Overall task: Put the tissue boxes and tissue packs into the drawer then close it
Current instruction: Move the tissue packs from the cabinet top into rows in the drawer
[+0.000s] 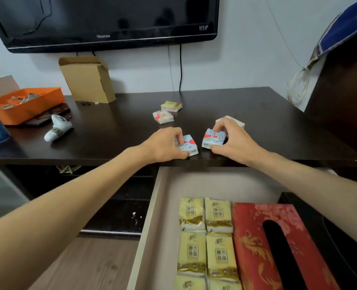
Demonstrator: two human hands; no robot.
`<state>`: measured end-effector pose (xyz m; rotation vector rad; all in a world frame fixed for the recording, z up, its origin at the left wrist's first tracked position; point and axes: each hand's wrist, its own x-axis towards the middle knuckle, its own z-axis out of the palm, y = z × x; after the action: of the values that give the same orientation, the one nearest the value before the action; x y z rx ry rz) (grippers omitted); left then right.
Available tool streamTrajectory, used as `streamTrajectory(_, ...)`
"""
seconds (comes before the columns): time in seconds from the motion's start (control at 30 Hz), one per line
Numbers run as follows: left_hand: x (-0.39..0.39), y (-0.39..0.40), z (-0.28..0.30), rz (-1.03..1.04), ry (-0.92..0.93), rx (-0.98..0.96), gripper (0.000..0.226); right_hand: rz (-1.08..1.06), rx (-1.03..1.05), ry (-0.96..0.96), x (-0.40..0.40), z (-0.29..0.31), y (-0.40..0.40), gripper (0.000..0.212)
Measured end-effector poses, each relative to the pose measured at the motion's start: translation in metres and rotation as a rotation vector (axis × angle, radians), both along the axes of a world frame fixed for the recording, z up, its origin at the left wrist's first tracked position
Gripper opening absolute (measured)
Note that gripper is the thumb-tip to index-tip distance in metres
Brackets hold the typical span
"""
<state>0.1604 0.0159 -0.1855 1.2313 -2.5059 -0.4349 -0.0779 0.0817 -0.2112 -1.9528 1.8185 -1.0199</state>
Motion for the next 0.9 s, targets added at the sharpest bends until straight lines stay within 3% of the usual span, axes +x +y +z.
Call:
streamTrajectory(0.17, 0.026, 0.048, 0.012, -0.061, 0.003, 0.098, 0.038, 0.092, 0.062, -0.031, 0.014, 0.011, 0.042, 0.076)
streamTrajectory(0.27, 0.048, 0.088, 0.014, -0.09, 0.037, 0.1, 0.038, 0.161, 0.181, -0.07, 0.026, 0.013, 0.09, 0.064)
streamTrajectory(0.43, 0.08, 0.169, -0.005, -0.201, 0.005, 0.283, 0.041, 0.363, 0.415, 0.177, 0.049, 0.007, 0.181, 0.054)
streamTrajectory(0.53, 0.087, 0.203, -0.02, -0.278, -0.117, 0.321, 0.047, 0.48, 0.422, 0.391, 0.06, 0.001, 0.215, 0.052)
streamTrajectory(0.9, 0.082, 0.217, -0.065, -0.5, -0.24, 0.248, 0.038, 0.603, 0.315, 0.631, 0.066, -0.02, 0.234, 0.039)
